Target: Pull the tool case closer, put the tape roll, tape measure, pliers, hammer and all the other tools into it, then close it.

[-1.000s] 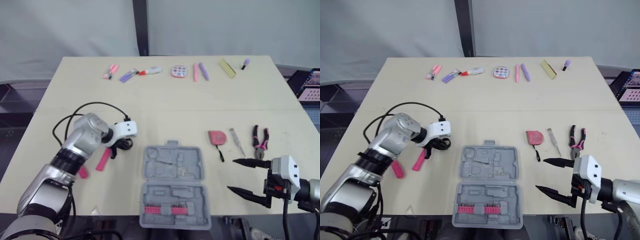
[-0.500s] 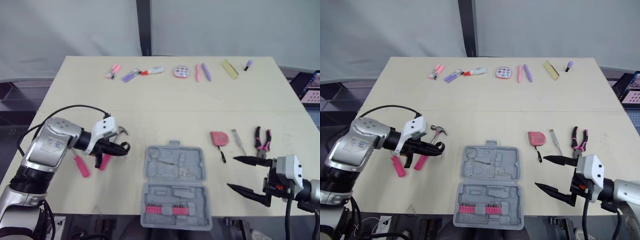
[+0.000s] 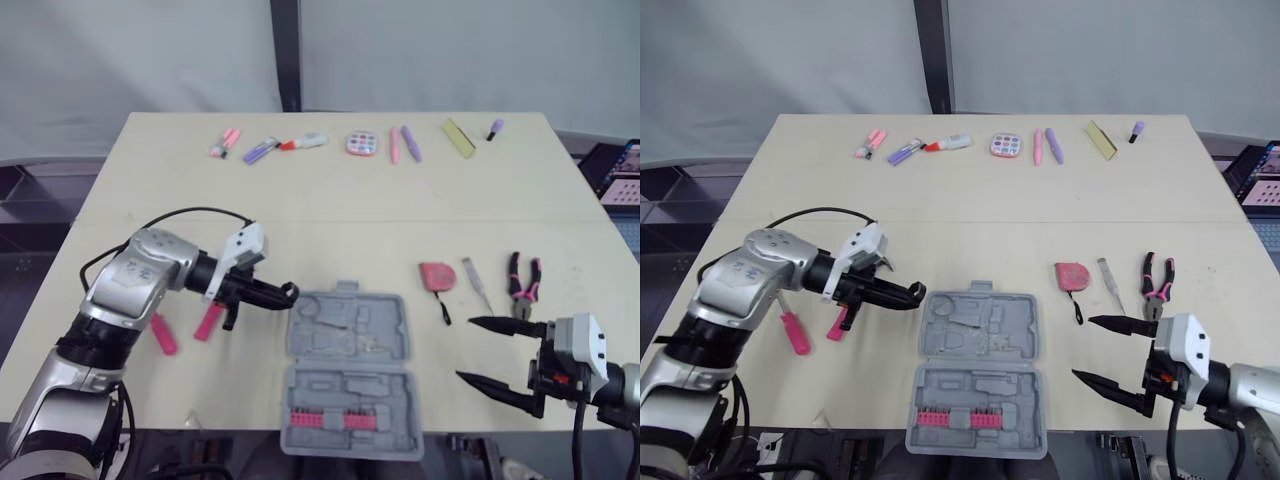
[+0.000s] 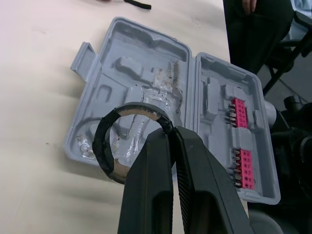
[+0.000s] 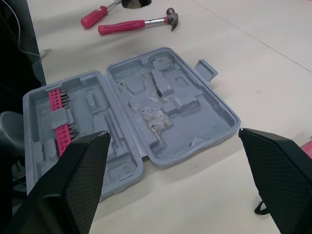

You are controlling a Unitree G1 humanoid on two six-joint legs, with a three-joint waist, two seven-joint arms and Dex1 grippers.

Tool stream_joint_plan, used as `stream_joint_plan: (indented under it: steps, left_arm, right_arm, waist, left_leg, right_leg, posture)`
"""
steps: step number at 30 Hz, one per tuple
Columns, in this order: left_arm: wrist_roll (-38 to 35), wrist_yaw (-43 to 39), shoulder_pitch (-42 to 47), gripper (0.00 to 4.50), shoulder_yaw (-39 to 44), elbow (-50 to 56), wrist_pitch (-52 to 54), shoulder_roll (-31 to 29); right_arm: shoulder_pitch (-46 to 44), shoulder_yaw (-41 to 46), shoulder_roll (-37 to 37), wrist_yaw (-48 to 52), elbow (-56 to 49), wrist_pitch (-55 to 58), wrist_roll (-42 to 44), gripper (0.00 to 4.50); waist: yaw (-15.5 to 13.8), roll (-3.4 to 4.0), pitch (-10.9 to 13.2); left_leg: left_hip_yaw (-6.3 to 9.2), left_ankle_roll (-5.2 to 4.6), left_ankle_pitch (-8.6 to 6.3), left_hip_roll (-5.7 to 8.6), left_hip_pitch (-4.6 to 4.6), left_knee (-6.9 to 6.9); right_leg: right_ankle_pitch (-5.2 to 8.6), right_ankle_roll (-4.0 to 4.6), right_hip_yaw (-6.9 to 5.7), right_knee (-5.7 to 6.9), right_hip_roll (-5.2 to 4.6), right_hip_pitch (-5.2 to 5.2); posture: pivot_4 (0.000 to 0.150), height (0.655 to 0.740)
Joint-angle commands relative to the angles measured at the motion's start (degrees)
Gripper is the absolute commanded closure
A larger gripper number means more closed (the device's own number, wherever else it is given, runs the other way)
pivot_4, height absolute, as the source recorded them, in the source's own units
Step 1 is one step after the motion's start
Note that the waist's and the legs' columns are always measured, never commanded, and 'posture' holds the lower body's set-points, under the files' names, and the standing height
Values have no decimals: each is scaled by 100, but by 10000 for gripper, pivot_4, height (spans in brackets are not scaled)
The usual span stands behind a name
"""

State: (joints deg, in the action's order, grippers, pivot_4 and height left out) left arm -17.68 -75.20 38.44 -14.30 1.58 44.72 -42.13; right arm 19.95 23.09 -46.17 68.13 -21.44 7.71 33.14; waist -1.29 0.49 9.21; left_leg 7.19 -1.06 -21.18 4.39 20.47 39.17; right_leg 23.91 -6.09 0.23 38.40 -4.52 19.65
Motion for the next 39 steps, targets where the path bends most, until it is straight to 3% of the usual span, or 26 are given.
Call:
stream_joint_plan:
  steps: [1,14,39]
  left_arm:
    - [330,103,341,44732,-428,-378,31,93]
    - [733,210,756,44732,-902,-1288,-523,744]
    - [1523,302,857,44732,-1185,-1942,-1194,1206]
  right_arm:
    - [83,110,72,-87,-217,-45,41,0]
    - [337,120,164,-187,-345,-161,-70,0]
    - [604,325,127,-297,-531,-104,8,0]
  waist:
    - [0,0,0]
    - [4,0,0]
    - [0,-2,1]
  left_leg:
    - [0,0,0,0,0,0]
    - [-3,0,0,0,0,0]
    - [-4,0,0,2,0,0]
  right_leg:
    - [0,0,0,0,0,0]
    - [0,0,-4,3,4,3]
    - [0,0,-6,3,4,3]
  posture:
    - [1500,7400]
    - [1500,7400]
    - [1500,7400]
